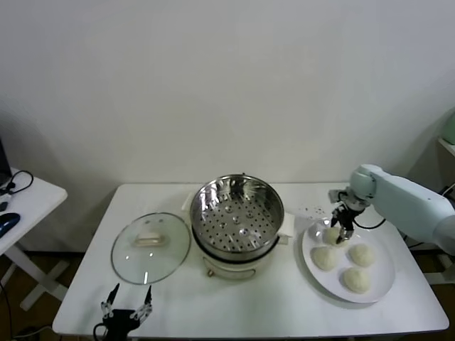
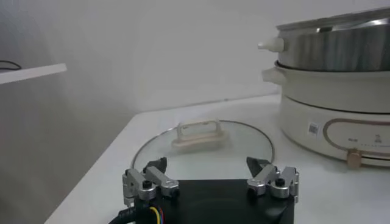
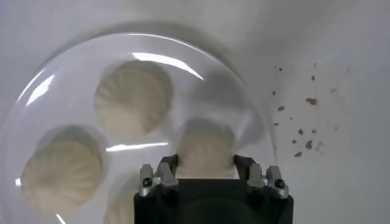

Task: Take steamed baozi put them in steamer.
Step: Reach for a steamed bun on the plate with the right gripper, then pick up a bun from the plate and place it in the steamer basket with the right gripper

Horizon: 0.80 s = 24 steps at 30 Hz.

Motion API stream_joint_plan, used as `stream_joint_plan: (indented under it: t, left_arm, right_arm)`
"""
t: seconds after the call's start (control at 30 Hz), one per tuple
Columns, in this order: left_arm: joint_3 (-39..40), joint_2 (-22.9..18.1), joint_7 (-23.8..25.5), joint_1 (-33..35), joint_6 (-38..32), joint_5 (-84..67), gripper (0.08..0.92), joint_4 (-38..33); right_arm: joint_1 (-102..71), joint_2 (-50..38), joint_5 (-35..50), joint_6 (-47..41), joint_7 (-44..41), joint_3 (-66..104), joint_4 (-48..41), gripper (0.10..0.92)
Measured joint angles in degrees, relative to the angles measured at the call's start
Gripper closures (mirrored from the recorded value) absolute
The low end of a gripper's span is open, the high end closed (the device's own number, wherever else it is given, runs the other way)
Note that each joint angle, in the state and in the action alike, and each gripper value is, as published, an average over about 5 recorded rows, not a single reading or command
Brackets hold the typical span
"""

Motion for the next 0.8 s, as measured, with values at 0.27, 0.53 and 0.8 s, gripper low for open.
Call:
stream_joint_plan:
  t: [0.27, 0.53, 0.8]
  left_arm:
    - [-0.1, 0.0, -0.5, -0.1, 0.0, 0.6, 0.177, 0.7]
    - [0.1, -0.1, -0.8, 0.1, 0.0, 0.9, 0.177, 0.7]
    - [0.1, 0.1, -0.9, 0.4, -0.1, 1.1, 0.177, 0.3]
  right_arm:
    - [3.6, -1.6, 0.1, 1.2, -0.3, -3.0, 3.9, 0.451]
    - [13.3, -3.7, -1.2, 3.6, -0.6, -9.4, 14.1, 0.465]
    - [30.2, -2.0, -0.9, 9.1, -0.9, -15.8, 26.0, 0.465]
